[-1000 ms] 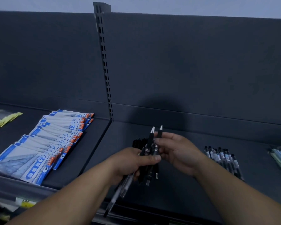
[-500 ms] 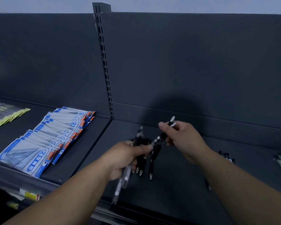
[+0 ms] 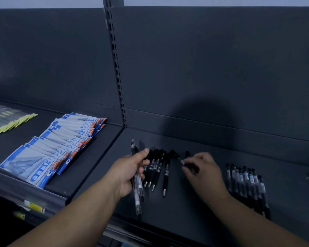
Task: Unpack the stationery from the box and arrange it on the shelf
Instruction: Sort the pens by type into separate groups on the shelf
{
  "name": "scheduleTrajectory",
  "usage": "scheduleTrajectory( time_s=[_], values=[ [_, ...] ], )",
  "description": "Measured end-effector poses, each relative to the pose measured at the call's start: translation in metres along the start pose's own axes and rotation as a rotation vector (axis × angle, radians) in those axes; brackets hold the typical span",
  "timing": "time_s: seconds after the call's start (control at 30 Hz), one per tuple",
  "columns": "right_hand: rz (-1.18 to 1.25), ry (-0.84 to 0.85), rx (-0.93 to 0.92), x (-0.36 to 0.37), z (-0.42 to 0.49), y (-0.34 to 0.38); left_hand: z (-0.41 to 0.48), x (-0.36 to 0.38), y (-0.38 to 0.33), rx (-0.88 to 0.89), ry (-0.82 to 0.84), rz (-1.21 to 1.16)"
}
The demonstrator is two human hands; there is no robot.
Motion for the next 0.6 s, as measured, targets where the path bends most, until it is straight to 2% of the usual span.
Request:
scheduleTrajectory(
  time_s=[0.13, 0.23, 0.4, 0.53, 0.6],
  values=[
    [-0.042, 0.205, -0.063, 0.018, -0.021, 0.005, 0.001, 0.003, 0.002, -0.001, 0.005, 0.021],
    [-0.072, 0.376, -0.007, 0.025, -0.026, 0.011, 0.004, 0.004, 0.006, -0.006, 0.005, 0.019],
    [-0.142, 0.438, 0.058, 0.02, -0.021, 0.013, 0.001, 0.011, 0.007, -0.036, 0.056, 0.034],
    [-0.118, 0.624, 0.091, 0.018, -0.018, 0.007, -0.001, 0.013, 0.006, -0.095, 0.101, -0.009],
    [-0.14, 0.664, 0.067, 0.02, -0.02, 0.008, 0.0, 0.012, 0.006, -0.109, 0.104, -0.015]
  ],
)
Point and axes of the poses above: each hand's wrist, its own z-axis towards the middle knuckle, its own x-axis out of the palm, y = z × x, the point moved 5 cm from there along z, towards the middle knuckle, and after that the axes turned 7 degrees about x, right-handed, at the moved point
